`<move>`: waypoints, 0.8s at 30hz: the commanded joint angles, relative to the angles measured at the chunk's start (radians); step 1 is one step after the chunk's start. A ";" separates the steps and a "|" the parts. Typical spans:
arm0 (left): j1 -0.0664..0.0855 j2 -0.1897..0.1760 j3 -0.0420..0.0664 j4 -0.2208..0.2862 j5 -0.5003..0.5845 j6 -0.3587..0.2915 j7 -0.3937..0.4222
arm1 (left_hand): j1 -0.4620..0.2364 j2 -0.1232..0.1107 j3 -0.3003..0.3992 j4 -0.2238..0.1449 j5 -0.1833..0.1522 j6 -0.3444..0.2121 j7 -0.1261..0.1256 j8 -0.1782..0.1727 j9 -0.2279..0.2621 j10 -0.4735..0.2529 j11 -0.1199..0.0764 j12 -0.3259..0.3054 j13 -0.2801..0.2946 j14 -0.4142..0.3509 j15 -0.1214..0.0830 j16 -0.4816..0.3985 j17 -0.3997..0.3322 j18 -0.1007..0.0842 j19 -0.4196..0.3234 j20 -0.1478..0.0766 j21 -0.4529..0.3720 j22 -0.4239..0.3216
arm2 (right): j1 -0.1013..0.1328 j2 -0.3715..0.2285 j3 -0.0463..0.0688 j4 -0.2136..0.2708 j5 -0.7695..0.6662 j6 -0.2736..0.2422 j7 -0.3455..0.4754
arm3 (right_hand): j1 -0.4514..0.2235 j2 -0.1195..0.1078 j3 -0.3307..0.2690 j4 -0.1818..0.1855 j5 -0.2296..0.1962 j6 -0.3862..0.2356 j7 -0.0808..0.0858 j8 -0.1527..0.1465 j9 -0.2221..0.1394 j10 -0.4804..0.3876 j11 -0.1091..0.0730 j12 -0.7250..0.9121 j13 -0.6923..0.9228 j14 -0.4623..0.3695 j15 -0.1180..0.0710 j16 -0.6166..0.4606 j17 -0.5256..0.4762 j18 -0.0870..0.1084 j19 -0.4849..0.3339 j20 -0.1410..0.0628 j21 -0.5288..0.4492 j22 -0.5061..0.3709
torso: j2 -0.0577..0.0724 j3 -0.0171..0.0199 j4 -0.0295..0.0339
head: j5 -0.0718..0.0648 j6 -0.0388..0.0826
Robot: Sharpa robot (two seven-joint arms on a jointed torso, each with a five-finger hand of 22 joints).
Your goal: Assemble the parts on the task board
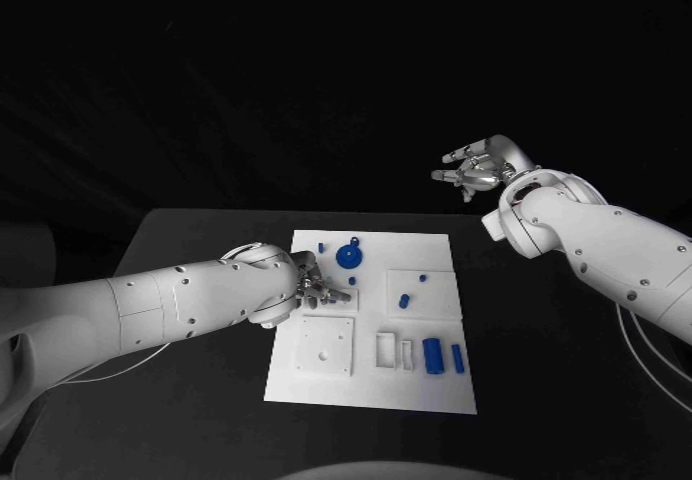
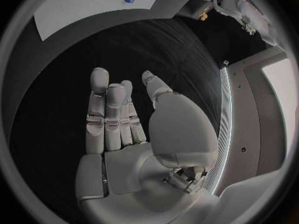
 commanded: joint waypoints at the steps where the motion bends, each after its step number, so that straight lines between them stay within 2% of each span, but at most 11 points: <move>1: 0.003 -0.008 0.004 0.014 0.005 0.014 0.004 | -0.004 0.009 -0.055 0.000 -0.003 0.003 0.001 -0.006 -0.002 0.045 0.000 0.003 -0.004 0.002 -0.005 -0.005 0.003 0.000 0.003 -0.006 -0.003 0.018 | -0.001 -0.001 0.001 0.002 -0.005 0.007 0.007 | -0.010 -0.002 -0.001 0.007 0.002 -0.009 0.000 0.000 0.002 -0.005 -0.001 0.000 -0.001 -0.007 -0.001 -0.007 -0.002 0.004 0.035 -0.005 -0.009 -0.003 | 0.000 0.0009 0.0000 | -0.003 -0.001; 6: 0.007 -0.022 0.028 0.027 0.006 0.022 0.000 | -0.006 0.006 -0.071 0.001 -0.003 0.003 0.001 -0.006 -0.004 0.045 0.000 0.004 -0.008 0.002 -0.006 -0.006 0.003 -0.004 0.002 -0.009 -0.002 0.018 | -0.002 -0.002 0.001 0.001 -0.004 0.005 0.008 | -0.011 -0.002 -0.003 0.009 0.004 -0.012 0.001 0.000 0.001 -0.005 -0.001 0.000 -0.002 -0.007 -0.001 -0.007 -0.002 0.004 0.035 -0.005 -0.008 -0.004 | -0.001 0.0002 0.0022 | -0.003 0.000; 9: 0.012 -0.030 0.047 0.035 0.006 0.023 -0.003 | -0.009 0.006 -0.072 0.002 -0.003 0.003 0.001 -0.006 -0.006 0.045 0.000 0.005 -0.010 0.002 -0.006 -0.007 0.003 -0.005 0.002 -0.010 -0.002 0.018 | -0.002 -0.003 0.001 0.000 -0.003 0.004 0.008 | -0.011 -0.002 -0.003 0.009 0.004 -0.012 0.001 0.000 0.001 -0.005 -0.001 0.000 -0.002 -0.007 -0.001 -0.007 -0.002 0.004 0.035 -0.005 -0.008 -0.004 | -0.002 0.0002 0.0036 | -0.003 0.001; 11: 0.018 -0.037 0.064 0.041 0.009 0.022 -0.002 | -0.009 0.006 -0.071 0.002 -0.003 0.001 0.002 -0.007 -0.008 0.045 0.001 0.003 -0.012 0.000 -0.006 -0.009 0.000 -0.006 0.001 -0.010 -0.003 0.018 | -0.003 -0.003 0.001 -0.001 -0.002 0.003 0.008 | -0.011 -0.002 -0.004 0.012 0.005 -0.014 0.001 0.000 0.002 -0.005 -0.001 0.000 -0.002 -0.007 -0.001 -0.008 -0.003 0.004 0.035 -0.005 -0.011 -0.005 | -0.001 0.0005 0.0029 | -0.001 0.003; 15: 0.035 -0.044 0.085 0.040 0.032 0.046 0.007 | 0.008 0.025 -0.058 0.001 -0.003 -0.030 0.011 -0.011 -0.024 0.038 0.007 -0.021 -0.024 -0.023 -0.003 -0.039 -0.048 -0.009 -0.009 -0.011 -0.011 0.015 | -0.003 -0.003 0.001 -0.003 -0.001 0.003 0.009 | -0.011 -0.002 -0.004 0.012 0.005 -0.014 0.001 0.000 0.002 -0.005 -0.001 0.000 -0.002 -0.007 -0.001 -0.008 -0.003 0.004 0.035 -0.005 -0.011 -0.005 | 0.000 0.0002 0.0014 | 0.001 0.009; 17: 0.052 -0.043 0.092 0.028 0.047 0.077 0.012 | 0.048 0.069 -0.031 -0.010 0.001 -0.071 0.023 -0.013 -0.058 0.036 0.014 -0.061 -0.038 -0.047 0.003 -0.079 -0.109 -0.011 -0.022 -0.006 -0.024 0.010 | -0.003 -0.003 0.001 -0.004 0.000 0.004 0.010 | -0.011 -0.002 -0.004 0.012 0.005 -0.014 0.001 0.000 0.002 -0.005 -0.001 0.000 -0.002 -0.007 -0.001 -0.008 -0.003 0.004 0.035 -0.005 -0.011 -0.005 | 0.000 0.0001 0.0005 | 0.002 0.014; 18: 0.058 -0.043 0.094 0.021 0.051 0.086 0.015 | 0.064 0.081 -0.030 -0.012 0.009 -0.082 0.028 -0.009 -0.090 0.041 0.017 -0.083 -0.042 -0.048 0.006 -0.091 -0.123 -0.011 -0.024 -0.003 -0.032 0.008 | -0.003 -0.003 0.001 -0.004 0.000 0.004 0.010 | -0.011 -0.002 -0.004 0.012 0.005 -0.014 0.001 0.000 0.002 -0.005 -0.001 0.000 -0.002 -0.007 -0.001 -0.008 -0.003 0.004 0.035 -0.005 -0.011 -0.005 | 0.000 0.0001 0.0006 | 0.003 0.017; 20: 0.077 -0.039 0.098 -0.004 0.062 0.110 0.022 | 0.081 0.108 -0.039 -0.036 0.035 -0.104 0.037 -0.008 -0.190 0.040 0.021 -0.133 -0.038 -0.062 0.010 -0.124 -0.177 -0.011 -0.022 0.000 -0.057 0.005 | -0.004 -0.002 0.001 -0.006 0.003 0.006 0.011 | -0.011 0.000 -0.004 0.015 0.007 -0.012 0.000 0.000 0.002 -0.005 -0.001 0.000 -0.003 -0.006 -0.001 -0.008 -0.003 0.004 0.036 -0.006 -0.008 -0.006 | 0.000 0.0004 0.0003 | 0.004 0.021; 21: 0.083 -0.036 0.100 -0.016 0.066 0.119 0.025 | 0.089 0.122 -0.042 -0.055 0.075 -0.124 0.042 -0.009 -0.216 0.038 0.023 -0.140 -0.035 -0.066 0.011 -0.129 -0.187 -0.012 -0.021 0.000 -0.062 0.006 | -0.004 -0.003 0.001 -0.006 0.005 0.007 0.012 | -0.011 0.000 -0.004 0.015 0.007 -0.012 0.000 0.000 0.002 -0.005 -0.001 0.000 -0.003 -0.006 -0.001 -0.008 -0.003 0.004 0.036 -0.006 -0.008 -0.006 | 0.001 0.0005 -0.0003 | 0.005 0.024; 23: 0.099 -0.024 0.103 -0.056 0.076 0.142 0.034 | 0.110 0.156 -0.061 -0.107 0.170 -0.177 0.057 -0.010 -0.310 0.037 0.030 -0.153 -0.029 -0.073 0.015 -0.131 -0.197 -0.012 -0.021 0.003 -0.072 0.008 | -0.004 -0.003 0.001 -0.007 0.008 0.009 0.013 | -0.010 0.000 -0.004 0.015 0.010 -0.012 0.000 0.000 0.002 -0.004 -0.001 0.000 -0.003 -0.005 -0.002 -0.007 -0.003 0.004 0.036 -0.006 -0.005 -0.005 | 0.002 0.0008 -0.0002 | 0.005 0.028; 24: 0.103 -0.019 0.103 -0.073 0.079 0.151 0.038 | 0.110 0.175 -0.079 -0.130 0.184 -0.174 0.059 -0.009 -0.354 0.036 0.030 -0.159 -0.024 -0.076 0.015 -0.130 -0.201 -0.011 -0.020 0.004 -0.078 0.010 | -0.004 -0.003 0.001 -0.007 0.009 0.009 0.013 | -0.010 0.000 -0.004 0.015 0.010 -0.012 0.000 0.000 0.002 -0.004 -0.001 0.000 -0.003 -0.005 -0.002 -0.007 -0.003 0.004 0.036 -0.006 -0.005 -0.005 | 0.002 0.0007 -0.0007 | 0.007 0.033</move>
